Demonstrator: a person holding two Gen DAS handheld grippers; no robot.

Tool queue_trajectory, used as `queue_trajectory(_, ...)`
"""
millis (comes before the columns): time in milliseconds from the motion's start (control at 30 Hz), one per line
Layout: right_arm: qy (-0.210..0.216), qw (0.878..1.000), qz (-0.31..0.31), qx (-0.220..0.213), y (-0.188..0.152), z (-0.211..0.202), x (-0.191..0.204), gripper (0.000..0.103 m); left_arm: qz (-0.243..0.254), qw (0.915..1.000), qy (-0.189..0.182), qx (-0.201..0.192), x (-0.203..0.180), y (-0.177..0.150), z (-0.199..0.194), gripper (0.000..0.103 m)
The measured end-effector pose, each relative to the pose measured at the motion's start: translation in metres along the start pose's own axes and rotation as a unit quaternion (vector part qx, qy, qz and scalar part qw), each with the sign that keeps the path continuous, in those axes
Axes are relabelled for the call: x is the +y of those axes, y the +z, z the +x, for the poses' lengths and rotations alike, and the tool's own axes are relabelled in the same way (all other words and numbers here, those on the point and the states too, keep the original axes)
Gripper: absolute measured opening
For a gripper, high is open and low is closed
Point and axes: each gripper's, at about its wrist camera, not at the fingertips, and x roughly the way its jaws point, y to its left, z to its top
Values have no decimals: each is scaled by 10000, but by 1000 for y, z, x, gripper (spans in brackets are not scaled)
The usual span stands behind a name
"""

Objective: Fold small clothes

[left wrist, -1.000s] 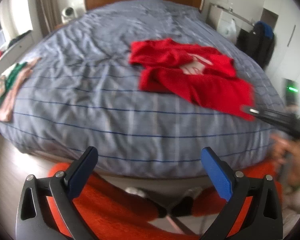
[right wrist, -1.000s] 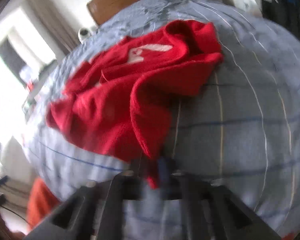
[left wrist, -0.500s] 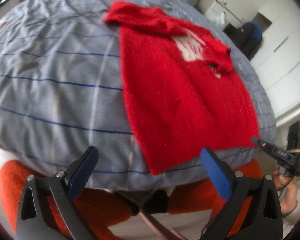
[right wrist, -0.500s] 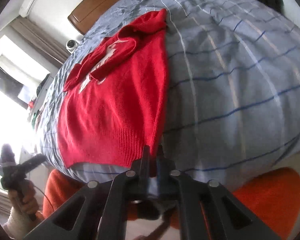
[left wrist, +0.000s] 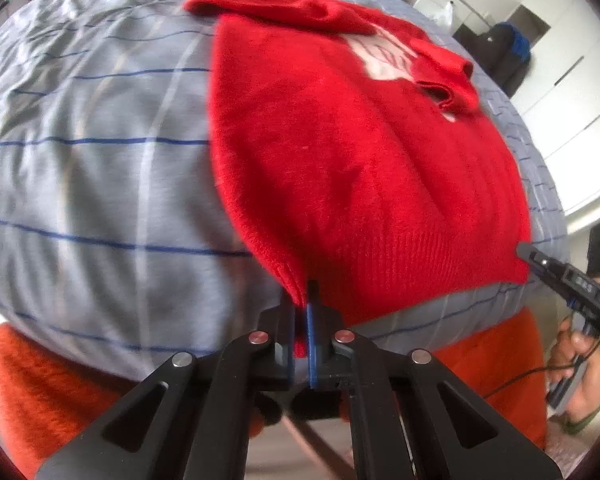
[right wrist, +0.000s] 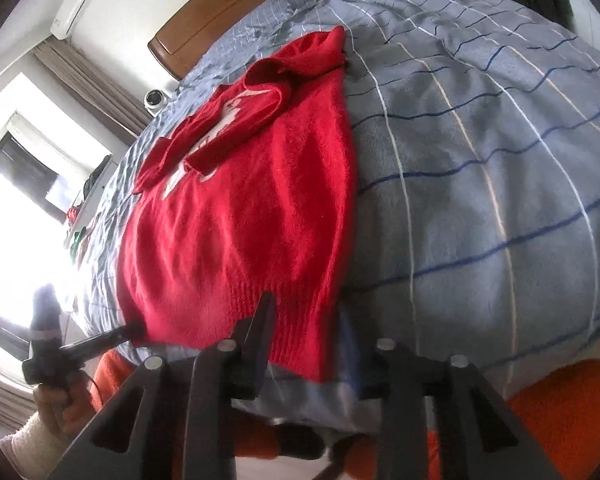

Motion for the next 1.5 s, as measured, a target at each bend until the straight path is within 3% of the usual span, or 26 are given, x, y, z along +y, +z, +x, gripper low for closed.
queue_trajectory(33,5,9999,18,133,1,2,-2,2,-8,9999,101,-6,6,-2,-5,2)
queue_trajectory(167,-259,9987,-186,401,-5,-14,0,3,-58,9997,223,-20,23,-11,-28,1)
queue_trajectory(300,-313,9977,-392,450,-11,-37,14,3,191,9987,462,-90,18,-18,-39,1)
queue_trajectory(400,-536,9951,-653,523,-15,-34,24,3,337,9967,735,5,15,-11,-19,1)
queue_trajectory(533,-830,9931,-394,723,-21,5,-3,3,258,9953,915,180,22,-3,26,1)
queue_trajectory(733,-783,9944,-169,684,-20,29,-16,3,218,9955,926,-37,24,3,38,2)
queue_trajectory(1133,-484,9976,116,483,-27,19,-27,4,224,9961,777,-355,36,-9,28,7)
queue_trajectory(1233,-434,9975,129,535,-27,17,-27,12,206,9964,778,-256,41,-26,12,21)
queue_trajectory(1300,-431,9970,118,630,-28,16,-26,17,171,9960,871,-119,40,-33,3,61)
queue_trajectory(1333,-447,9964,106,706,-28,15,-26,23,159,9946,1027,-3,39,-41,-5,69)
queue_trajectory(1433,-887,9914,-142,953,-26,1,-25,41,256,9919,1244,-54,38,-54,-27,72)
queue_trajectory(1500,-1454,9838,-432,952,-20,-12,-21,41,248,9897,1361,-376,43,-58,-48,73)
